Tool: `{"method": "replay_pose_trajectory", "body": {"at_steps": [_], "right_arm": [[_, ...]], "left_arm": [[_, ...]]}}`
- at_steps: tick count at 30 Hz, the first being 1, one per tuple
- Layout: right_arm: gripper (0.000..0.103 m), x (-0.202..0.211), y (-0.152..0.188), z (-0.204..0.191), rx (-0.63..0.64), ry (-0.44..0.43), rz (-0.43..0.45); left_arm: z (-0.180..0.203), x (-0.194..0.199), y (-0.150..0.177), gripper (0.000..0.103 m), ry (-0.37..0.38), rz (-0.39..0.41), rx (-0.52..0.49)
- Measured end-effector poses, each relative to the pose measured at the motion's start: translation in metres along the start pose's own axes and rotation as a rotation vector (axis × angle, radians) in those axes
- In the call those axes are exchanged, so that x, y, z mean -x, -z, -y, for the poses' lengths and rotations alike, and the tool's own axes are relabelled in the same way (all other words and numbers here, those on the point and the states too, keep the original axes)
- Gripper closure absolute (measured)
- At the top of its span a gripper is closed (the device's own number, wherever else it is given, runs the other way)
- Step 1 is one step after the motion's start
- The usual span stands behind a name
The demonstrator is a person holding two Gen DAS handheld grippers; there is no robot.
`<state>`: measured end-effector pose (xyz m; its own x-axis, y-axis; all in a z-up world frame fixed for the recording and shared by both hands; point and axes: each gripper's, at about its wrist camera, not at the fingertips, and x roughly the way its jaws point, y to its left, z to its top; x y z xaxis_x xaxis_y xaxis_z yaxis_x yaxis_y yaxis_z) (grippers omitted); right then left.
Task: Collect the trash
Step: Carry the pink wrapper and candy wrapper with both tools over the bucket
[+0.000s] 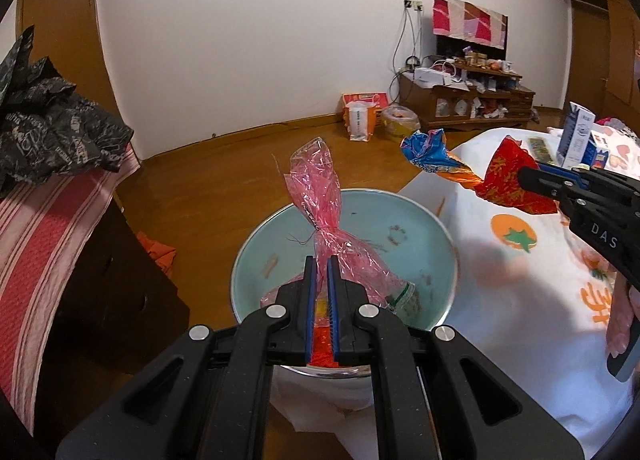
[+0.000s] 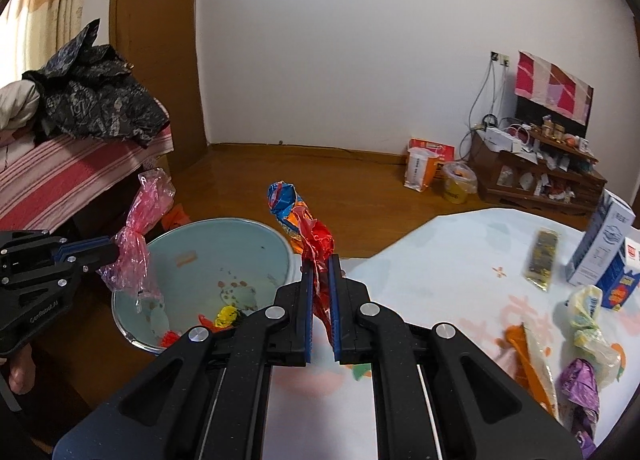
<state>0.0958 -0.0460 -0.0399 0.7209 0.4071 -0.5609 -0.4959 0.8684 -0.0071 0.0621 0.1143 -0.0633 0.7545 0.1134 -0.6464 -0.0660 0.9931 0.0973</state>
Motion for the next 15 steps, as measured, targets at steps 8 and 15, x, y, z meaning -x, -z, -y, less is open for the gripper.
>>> {"method": "replay_pose_trajectory", "body": {"at_steps": [8,15], "right_arm": [[0.095,-0.011,-0.002,-0.012,0.017,-0.02,-0.012],[0.095,-0.019,-0.003,-0.02,0.03,-0.036,-0.019]], "left_arm": [[-0.017,-0.002,0.003,0.097,-0.019,-0.005,0.028],[-0.02,0.003,0.003,0.097,-0.026,0.004,0.037]]}}
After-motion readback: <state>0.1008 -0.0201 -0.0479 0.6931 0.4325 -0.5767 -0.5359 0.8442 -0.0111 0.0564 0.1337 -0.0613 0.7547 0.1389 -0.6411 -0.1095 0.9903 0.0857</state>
